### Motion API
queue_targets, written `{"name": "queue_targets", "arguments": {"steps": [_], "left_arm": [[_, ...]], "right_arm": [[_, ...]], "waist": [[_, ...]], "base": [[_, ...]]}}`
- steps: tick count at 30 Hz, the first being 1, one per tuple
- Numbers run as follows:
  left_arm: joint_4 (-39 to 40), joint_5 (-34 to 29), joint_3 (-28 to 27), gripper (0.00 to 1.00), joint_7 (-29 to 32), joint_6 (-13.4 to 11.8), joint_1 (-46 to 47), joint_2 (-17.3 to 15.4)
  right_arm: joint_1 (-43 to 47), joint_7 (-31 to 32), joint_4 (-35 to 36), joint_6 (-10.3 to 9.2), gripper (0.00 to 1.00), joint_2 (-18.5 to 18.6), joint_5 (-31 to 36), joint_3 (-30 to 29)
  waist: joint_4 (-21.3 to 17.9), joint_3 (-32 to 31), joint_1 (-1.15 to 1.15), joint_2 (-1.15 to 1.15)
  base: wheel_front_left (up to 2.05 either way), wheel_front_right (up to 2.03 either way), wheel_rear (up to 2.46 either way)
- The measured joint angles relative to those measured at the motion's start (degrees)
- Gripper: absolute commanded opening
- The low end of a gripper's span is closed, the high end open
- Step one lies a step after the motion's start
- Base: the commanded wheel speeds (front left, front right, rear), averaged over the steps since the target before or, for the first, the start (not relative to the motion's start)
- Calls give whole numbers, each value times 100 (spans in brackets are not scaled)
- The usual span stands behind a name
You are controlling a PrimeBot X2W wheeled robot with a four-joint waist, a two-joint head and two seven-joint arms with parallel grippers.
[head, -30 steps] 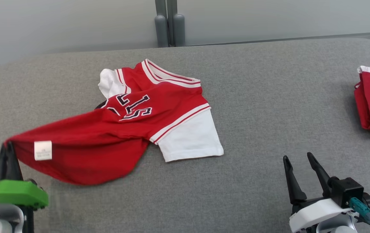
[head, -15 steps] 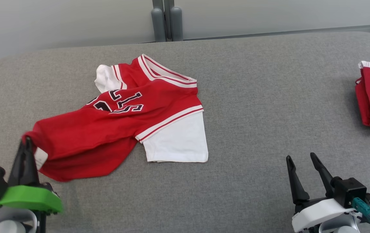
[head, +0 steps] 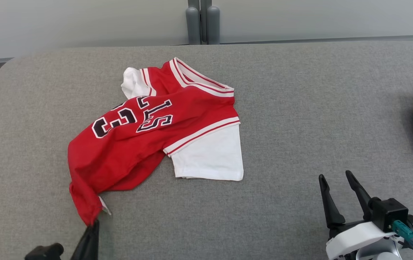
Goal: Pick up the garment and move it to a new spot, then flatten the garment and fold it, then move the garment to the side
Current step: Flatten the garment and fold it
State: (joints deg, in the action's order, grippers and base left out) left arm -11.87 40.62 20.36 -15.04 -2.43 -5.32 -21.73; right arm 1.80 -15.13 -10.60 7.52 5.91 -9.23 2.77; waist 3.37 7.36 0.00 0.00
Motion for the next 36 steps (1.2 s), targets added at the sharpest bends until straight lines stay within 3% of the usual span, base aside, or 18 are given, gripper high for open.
{"name": "queue_targets", "arguments": {"steps": [6,12,13,15,16,21,25,30,36], "left_arm": [[-1214,174,98,0,-1,212,27,288],[-1777,386,-71,0,-16,231,165,505],[-1816,392,-97,6,-16,194,177,531],[-1850,392,-178,50,-16,143,225,577],[-1845,364,-250,100,-16,142,244,597],[-1457,23,-814,100,-10,-48,198,747],[-680,-649,-1559,100,-9,-190,-50,1122],[236,-1478,-2239,100,-9,-145,-459,1691],[998,-2087,-2644,100,-10,96,-598,1873]], "right_arm": [[-4,0,-35,0,100,0,-1,48],[6,0,-44,0,100,-4,-15,47],[7,0,-44,0,100,-7,-15,48],[8,0,-57,0,100,-19,-21,47],[8,0,-64,0,100,-21,-23,51],[7,0,-74,0,100,-41,-26,37],[12,0,-45,0,100,-44,-24,14],[19,0,45,0,100,-47,-12,-7],[37,0,113,0,100,-45,37,-41]], "waist": [[15,-51,0,0],[-46,-95,0,0],[-52,-95,0,0],[-65,-87,0,0],[-73,-85,0,0],[-121,-96,0,0],[-131,-131,0,0],[-159,-195,0,0],[-163,-326,0,0]], "base": [[0,0,0],[0,0,0],[0,0,0],[0,0,0],[0,0,0],[0,0,0],[0,0,0],[0,0,0],[0,0,0]]}}
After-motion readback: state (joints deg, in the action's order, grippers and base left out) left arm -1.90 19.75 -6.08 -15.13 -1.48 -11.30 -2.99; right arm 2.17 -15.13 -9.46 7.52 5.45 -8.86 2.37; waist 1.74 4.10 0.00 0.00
